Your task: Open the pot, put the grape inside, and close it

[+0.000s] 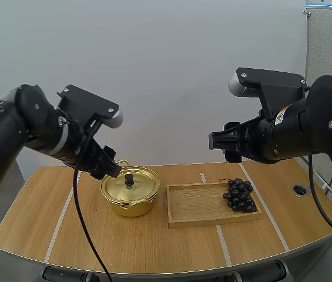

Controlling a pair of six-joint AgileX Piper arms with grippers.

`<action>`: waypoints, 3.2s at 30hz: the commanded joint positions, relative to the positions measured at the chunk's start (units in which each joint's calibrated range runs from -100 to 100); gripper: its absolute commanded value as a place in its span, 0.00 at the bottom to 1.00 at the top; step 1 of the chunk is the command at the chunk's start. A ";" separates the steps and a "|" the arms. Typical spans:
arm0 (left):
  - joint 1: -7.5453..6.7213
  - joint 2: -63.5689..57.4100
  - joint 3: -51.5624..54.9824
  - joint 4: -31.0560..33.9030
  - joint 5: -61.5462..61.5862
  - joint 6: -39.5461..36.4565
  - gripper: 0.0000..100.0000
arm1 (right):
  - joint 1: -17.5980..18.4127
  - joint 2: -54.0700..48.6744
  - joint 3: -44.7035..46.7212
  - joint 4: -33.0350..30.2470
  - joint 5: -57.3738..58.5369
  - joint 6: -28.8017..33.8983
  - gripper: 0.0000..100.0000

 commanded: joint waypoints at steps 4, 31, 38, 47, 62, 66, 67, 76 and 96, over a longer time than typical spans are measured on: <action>0.11 10.75 -4.11 -1.36 -3.24 1.75 1.00 | -0.19 -0.21 -0.57 -0.38 -1.18 0.23 1.00; -5.60 45.30 -29.22 2.00 10.95 4.06 1.00 | -0.19 -0.21 -0.57 -0.37 -0.86 0.23 1.00; -6.70 49.47 -29.34 4.45 10.93 4.06 1.00 | -0.19 -0.21 -0.57 -0.37 -0.86 0.23 1.00; -8.07 52.82 -31.29 6.68 11.14 3.63 1.00 | -0.19 -0.21 -0.57 -0.37 -0.86 0.23 1.00; -8.07 57.61 -34.47 6.76 12.53 3.63 1.00 | -0.19 -0.21 -0.57 -0.37 -0.86 0.23 1.00; -8.07 58.88 -34.47 6.86 13.54 3.63 1.00 | -0.19 -0.21 -0.57 -0.37 -0.86 0.23 1.00; -8.07 59.01 -34.47 6.81 13.54 3.63 1.00 | -0.19 -0.21 -0.57 -0.37 -0.86 0.23 1.00; -8.07 60.37 -34.47 6.81 13.77 3.63 1.00 | -0.19 -0.21 -0.57 -0.37 -0.86 0.23 1.00; -8.07 61.89 -34.47 7.88 20.09 3.40 0.34 | -0.19 -0.21 -0.57 -0.37 -0.86 0.23 1.00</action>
